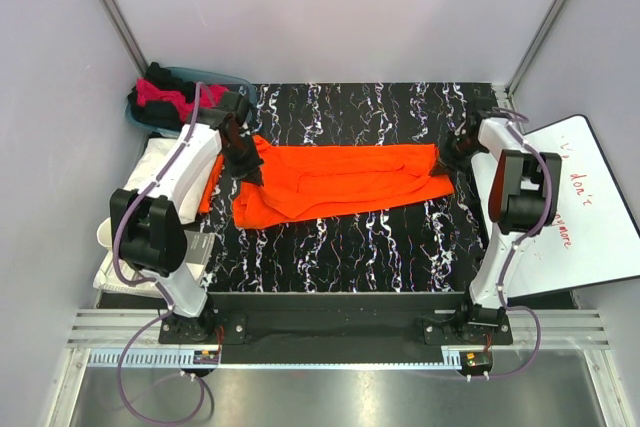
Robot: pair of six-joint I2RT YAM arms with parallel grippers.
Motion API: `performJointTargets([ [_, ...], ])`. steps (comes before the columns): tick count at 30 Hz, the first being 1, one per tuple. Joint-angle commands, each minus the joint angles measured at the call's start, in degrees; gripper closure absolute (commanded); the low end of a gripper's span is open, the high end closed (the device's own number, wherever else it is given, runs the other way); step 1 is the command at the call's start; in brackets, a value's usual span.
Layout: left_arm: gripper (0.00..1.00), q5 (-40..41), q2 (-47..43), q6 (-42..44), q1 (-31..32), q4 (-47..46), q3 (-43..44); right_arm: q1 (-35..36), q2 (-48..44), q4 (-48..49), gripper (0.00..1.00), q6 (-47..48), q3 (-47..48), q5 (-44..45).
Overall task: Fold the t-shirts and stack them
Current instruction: Fold the other side of the tshirt into a rectangle
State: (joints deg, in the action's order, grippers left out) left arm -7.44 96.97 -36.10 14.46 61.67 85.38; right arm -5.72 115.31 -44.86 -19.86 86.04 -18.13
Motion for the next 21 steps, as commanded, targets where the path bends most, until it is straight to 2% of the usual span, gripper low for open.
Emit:
performJointTargets([
  [1,1.0,1.1,1.4,-0.6,-2.4,-0.8,4.5,1.6,4.2,-0.4,1.0,0.9,4.8,1.5],
  [4,1.0,1.7,3.6,0.7,-2.8,-0.9,7.6,1.7,7.4,-2.1,0.95,0.8,6.8,2.7],
  [5,1.0,2.1,4.3,1.2,-2.8,-0.9,9.6,1.7,7.6,-2.5,0.9,0.7,6.9,3.2],
  [6,1.0,2.4,4.9,1.6,-2.8,-0.9,10.6,1.7,8.0,-2.6,0.68,0.7,6.9,3.5],
  [8,1.0,2.3,7.3,2.6,-2.9,-0.8,13.5,1.8,7.8,-2.7,0.46,0.7,6.1,4.7],
  [9,1.0,2.1,8.2,2.9,-2.9,-0.7,14.4,1.8,7.6,-2.9,0.17,0.9,5.7,5.3],
  [10,1.0,1.4,10.1,3.1,-2.9,-0.5,15.4,1.8,7.4,-3.0,0.0,1.0,5.5,5.8],
  [21,1.0,0.1,20.7,5.2,-2.9,0.4,27.6,1.8,6.3,-3.8,0.0,1.5,3.0,6.6],
])
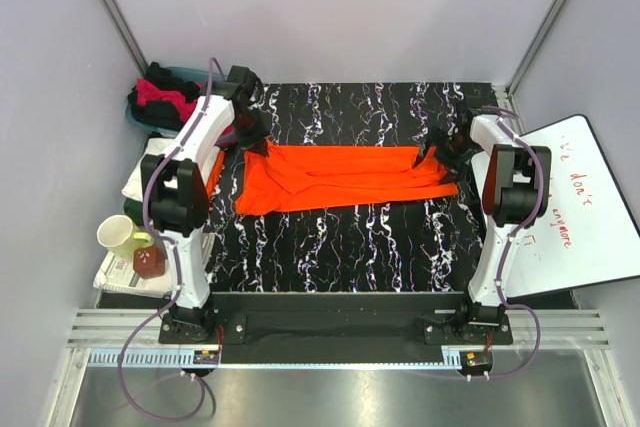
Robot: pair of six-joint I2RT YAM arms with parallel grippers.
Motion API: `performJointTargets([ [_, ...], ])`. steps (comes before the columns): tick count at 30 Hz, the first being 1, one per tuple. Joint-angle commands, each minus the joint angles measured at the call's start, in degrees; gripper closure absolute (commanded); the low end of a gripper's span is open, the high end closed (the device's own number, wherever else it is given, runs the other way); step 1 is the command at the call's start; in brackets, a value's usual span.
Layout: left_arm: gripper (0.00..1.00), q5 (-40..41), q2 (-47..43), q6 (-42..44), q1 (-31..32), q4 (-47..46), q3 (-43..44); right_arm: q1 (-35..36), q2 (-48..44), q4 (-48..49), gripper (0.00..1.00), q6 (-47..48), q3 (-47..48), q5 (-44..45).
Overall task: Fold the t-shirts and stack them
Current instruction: Fold the other side of the tshirt into a rectangle
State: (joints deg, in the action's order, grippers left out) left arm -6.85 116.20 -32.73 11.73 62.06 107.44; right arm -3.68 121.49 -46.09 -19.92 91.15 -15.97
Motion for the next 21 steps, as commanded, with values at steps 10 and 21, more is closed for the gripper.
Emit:
performJointTargets([
  [10,0.01,-2.5,5.0,2.6,0.0,0.1,13.6,-0.2,-3.4,-3.0,0.0,3.0,-1.6,3.2],
  [21,0.29,-5.1,-8.0,4.2,5.8,-8.4,-12.8,-0.2,-12.6,-3.1,0.0,3.6,-0.8,1.6],
])
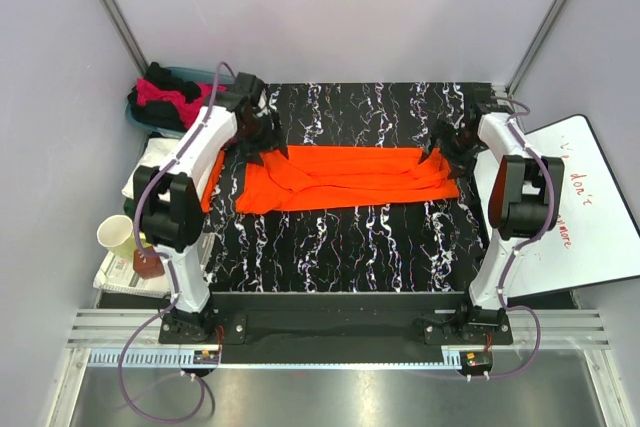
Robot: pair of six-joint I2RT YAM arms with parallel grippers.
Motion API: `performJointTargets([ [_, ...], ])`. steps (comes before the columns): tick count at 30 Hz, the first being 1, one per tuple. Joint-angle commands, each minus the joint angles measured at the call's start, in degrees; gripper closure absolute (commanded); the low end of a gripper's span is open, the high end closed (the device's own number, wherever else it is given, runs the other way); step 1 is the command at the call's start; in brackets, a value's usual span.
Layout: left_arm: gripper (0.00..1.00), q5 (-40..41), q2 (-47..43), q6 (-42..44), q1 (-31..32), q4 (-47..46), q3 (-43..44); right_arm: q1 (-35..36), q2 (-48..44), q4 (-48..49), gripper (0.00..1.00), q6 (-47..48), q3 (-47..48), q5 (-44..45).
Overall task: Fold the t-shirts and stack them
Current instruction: Fold the other side of the tshirt into a rectangle
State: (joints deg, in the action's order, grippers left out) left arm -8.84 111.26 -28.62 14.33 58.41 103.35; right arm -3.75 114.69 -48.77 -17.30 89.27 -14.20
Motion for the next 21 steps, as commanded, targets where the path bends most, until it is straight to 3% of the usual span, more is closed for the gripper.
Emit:
performJointTargets([
  [1,0.31,-3.6,-3.1,-0.6,3.9,-6.8,-10.5,-0.1,-6.6,-0.3,0.0,0.7,1.6,-0.6],
  [8,0.29,-7.2,0.6,-5.9,8.3,-13.6,-18.2,-0.1,-7.0,-0.2,0.0,0.6,4.9,-2.6],
  [21,0.34,-6.4,7.7,-6.8,8.5,-13.5,-9.2,-0.1,-7.4,-0.1,0.0,0.5,3.5,-4.9],
])
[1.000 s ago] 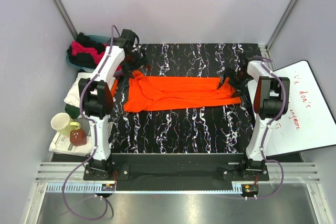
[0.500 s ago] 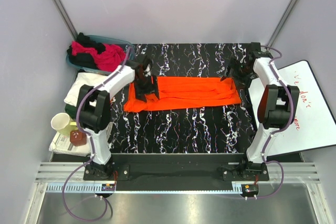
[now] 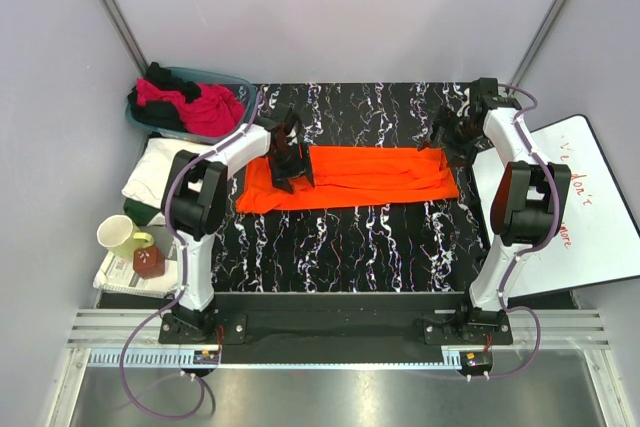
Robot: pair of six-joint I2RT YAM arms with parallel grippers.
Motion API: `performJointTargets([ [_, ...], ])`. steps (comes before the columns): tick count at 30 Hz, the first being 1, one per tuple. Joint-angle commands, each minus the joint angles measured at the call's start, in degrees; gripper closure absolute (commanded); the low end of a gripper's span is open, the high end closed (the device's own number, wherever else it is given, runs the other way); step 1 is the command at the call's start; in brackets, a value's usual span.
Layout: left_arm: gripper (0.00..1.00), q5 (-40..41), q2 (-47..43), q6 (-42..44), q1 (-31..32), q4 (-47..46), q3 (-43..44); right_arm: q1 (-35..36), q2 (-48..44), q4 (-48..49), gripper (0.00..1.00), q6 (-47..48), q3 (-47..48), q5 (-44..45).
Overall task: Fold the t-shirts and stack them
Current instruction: Fold the other side of the tshirt into a rectangle
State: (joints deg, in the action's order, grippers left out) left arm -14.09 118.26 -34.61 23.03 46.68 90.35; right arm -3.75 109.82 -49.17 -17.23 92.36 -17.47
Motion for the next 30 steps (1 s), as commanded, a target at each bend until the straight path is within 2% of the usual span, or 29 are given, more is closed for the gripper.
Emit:
performJointTargets([
  [1,0.35,-1.2,0.7,-0.7,-0.2,-1.8,3.9,-0.1,-2.6,0.3,0.0,0.5,0.4,-1.6],
  [3,0.41,-1.0,1.0,-0.5,-0.3,-1.5,4.3,-0.1,-2.6,0.2,0.0,0.5,0.1,-1.5],
  [4,0.5,-1.2,1.2,-0.5,-0.5,-1.6,4.4,-0.1,-2.5,0.3,0.0,0.6,-0.1,-1.4],
  [6,0.59,-1.6,1.5,-0.3,-0.7,-1.3,4.7,-0.1,-2.3,0.3,0.0,0.6,-0.2,-1.5],
  [7,0.74,-1.5,1.5,-0.3,-0.8,-1.4,4.7,-0.1,-2.4,0.4,0.0,0.6,-0.2,-1.5],
  [10,0.9,-1.2,1.4,0.1,-1.2,-1.3,4.9,-0.1,-2.2,0.3,0.0,0.6,-0.3,-1.6],
  [11,1.0,-1.1,1.5,0.2,-1.5,-1.2,5.2,-0.1,-2.3,0.3,0.0,0.5,-0.3,-1.4],
  [23,1.0,4.3,-2.1,1.9,-4.0,0.4,11.5,-0.1,-1.9,0.3,0.0,0.8,-0.7,-1.2],
  [30,1.0,1.3,3.8,1.9,-4.5,0.4,20.7,-0.1,-2.5,0.3,0.0,1.2,-1.4,-0.8],
])
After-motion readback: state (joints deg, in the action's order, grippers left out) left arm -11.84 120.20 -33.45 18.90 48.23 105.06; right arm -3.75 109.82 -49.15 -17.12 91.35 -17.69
